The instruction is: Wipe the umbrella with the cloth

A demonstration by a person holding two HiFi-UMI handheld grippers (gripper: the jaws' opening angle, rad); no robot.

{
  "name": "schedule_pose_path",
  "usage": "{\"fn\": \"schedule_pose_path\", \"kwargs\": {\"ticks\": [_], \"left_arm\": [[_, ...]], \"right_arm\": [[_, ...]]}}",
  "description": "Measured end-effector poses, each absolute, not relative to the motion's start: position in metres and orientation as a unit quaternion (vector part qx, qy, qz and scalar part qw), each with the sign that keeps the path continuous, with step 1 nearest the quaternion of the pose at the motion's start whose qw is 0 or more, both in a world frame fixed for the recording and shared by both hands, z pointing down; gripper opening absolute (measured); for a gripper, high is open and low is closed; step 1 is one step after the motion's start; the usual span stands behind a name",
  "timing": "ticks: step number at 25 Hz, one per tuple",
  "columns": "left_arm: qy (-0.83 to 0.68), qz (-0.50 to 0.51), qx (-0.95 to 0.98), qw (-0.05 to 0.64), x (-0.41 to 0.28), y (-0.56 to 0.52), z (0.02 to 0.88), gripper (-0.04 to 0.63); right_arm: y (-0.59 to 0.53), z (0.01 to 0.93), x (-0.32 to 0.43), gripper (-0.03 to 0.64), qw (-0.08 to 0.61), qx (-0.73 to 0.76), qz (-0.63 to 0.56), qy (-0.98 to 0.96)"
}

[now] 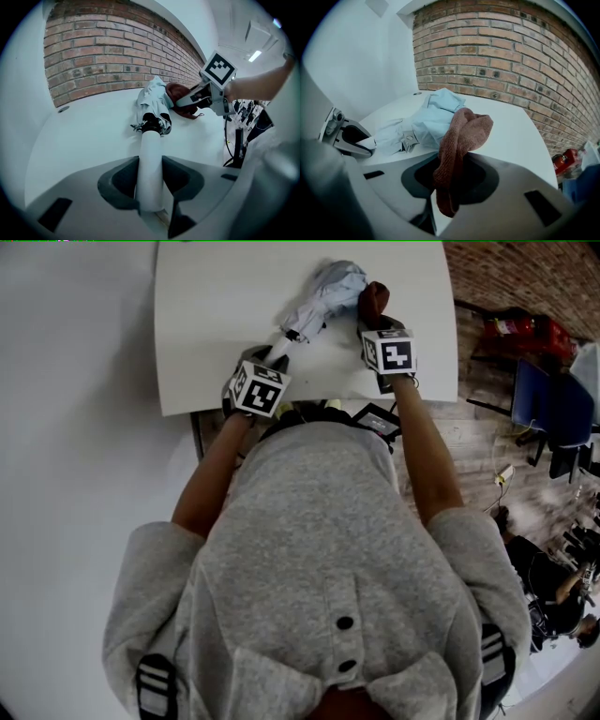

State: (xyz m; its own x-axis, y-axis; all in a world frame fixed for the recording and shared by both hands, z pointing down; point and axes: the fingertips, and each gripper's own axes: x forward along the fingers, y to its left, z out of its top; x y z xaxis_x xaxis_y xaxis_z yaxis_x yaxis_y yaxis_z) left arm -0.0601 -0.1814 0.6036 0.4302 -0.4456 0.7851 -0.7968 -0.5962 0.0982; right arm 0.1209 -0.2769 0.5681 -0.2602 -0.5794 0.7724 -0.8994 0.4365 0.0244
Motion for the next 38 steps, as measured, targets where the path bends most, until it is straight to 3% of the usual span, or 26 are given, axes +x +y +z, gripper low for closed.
{"fn": "schedule_pose_path", "kwargs": {"ticks": [38], "left_arm": [[-0.371, 0.37, 0.815, 0.247, -0.059, -0.182, 0.608, 0.155]], "right_arm": [[-0.246, 0.583, 0.07, 0.098, 0.389, 0.431, 0.219, -0.784]]}}
